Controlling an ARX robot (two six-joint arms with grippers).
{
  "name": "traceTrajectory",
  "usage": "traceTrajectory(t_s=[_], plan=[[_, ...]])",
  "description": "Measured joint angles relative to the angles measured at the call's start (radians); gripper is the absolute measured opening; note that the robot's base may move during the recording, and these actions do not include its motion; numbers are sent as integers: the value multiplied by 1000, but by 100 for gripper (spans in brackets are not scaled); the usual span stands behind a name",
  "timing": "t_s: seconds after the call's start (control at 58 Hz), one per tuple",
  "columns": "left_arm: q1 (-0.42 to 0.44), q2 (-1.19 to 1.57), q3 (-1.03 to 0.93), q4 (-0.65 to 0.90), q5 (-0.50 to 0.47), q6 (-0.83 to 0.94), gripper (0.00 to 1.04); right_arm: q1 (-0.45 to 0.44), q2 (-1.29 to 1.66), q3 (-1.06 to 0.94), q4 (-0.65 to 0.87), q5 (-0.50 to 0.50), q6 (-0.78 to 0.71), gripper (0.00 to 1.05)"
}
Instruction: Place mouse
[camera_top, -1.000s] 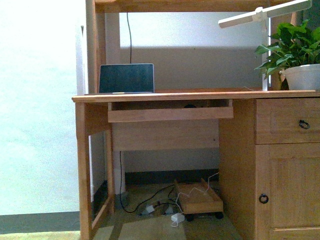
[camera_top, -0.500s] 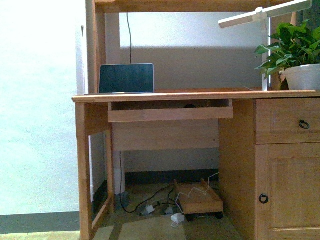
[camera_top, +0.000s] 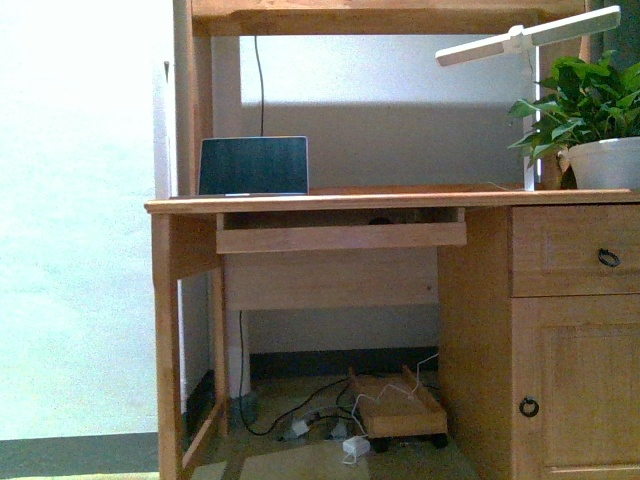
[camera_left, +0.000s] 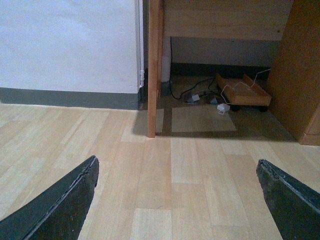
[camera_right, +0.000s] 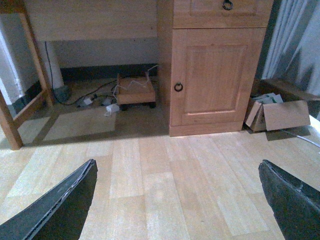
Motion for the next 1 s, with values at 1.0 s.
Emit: traceTrajectory(t_s=[1.0], plan=[[0, 0, 0, 0, 0, 0, 97, 0, 0, 0, 0, 0, 0, 97]])
